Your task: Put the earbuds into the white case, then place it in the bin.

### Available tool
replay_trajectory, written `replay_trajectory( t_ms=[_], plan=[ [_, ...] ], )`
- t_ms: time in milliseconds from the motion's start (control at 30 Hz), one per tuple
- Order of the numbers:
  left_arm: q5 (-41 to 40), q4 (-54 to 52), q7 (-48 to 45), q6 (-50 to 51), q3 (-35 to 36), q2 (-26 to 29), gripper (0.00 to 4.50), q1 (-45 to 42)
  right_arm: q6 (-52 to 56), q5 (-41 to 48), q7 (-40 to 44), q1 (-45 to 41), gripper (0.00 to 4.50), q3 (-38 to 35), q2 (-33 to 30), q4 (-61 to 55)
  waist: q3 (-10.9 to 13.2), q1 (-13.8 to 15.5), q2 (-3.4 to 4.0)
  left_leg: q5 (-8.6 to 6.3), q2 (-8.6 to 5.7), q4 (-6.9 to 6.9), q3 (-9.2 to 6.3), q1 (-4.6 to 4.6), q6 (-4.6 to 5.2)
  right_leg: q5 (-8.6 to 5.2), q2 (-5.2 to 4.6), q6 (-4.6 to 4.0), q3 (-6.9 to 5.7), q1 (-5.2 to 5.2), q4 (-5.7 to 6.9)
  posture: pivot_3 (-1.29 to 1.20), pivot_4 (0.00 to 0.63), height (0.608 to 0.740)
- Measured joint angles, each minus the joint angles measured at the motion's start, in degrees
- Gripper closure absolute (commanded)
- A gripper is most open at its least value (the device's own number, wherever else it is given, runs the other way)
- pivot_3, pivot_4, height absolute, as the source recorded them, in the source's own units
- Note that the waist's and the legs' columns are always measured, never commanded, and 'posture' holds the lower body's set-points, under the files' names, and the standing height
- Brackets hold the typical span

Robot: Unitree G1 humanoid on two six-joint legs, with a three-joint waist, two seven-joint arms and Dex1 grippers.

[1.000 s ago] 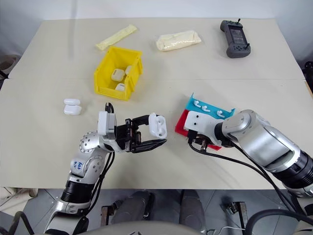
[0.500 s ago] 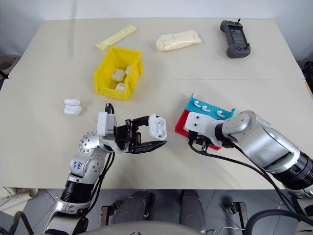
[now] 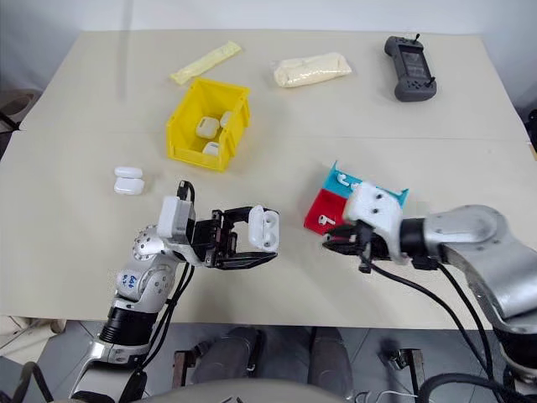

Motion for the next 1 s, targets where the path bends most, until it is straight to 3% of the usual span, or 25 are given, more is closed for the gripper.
replay_trajectory(
  t_ms=[167, 367, 633, 1000],
  plan=[
    [0.04, 3.1, -1.63, -0.88, -0.04, -0.23, 1.72, -1.89, -6.04, 12.21, -3.82, 3.32, 3.84, -12.16, 14.17, 0.12, 0.0, -0.63, 0.02, 0.02, 0.13, -0.04, 0.06, 0.08, -0.06, 0.01, 0.08, -0.02, 0.01, -0.02, 0.1, 0.0, 0.15, 0.74],
    [0.02, 4.95, -2.65, -0.79, 0.11, -0.16, 1.72, -3.62, -10.67, 19.35, -12.52, 4.05, 3.84, -9.23, 27.25, -1.52, 0.0, -1.19, 0.05, 0.04, 0.17, -0.05, 0.03, 0.1, -0.09, 0.02, 0.11, -0.07, 0.02, -0.04, 0.15, 0.0, 0.15, 0.74],
    [-1.29, 4.77, -2.64, 1.19, 1.05, 0.02, 1.72, -4.25, -15.74, 18.2, -15.74, 4.69, 3.84, 2.38, 31.47, -3.23, 0.0, -1.81, 0.05, 0.03, 0.14, -0.04, 0.0, 0.1, -0.09, 0.02, 0.11, -0.08, 0.01, -0.04, 0.16, 0.0, 0.15, 0.74],
    [-1.61, 2.64, -1.87, 3.87, 0.81, -0.07, 1.72, -4.24, -24.69, 12.33, -16.22, 5.45, 3.84, 8.86, 34.81, 1.57, -0.01, -1.87, 0.06, 0.03, 0.13, -0.04, 0.0, 0.13, -0.09, 0.02, 0.11, -0.09, 0.01, -0.03, 0.18, 0.0, 0.15, 0.74]
  ],
)
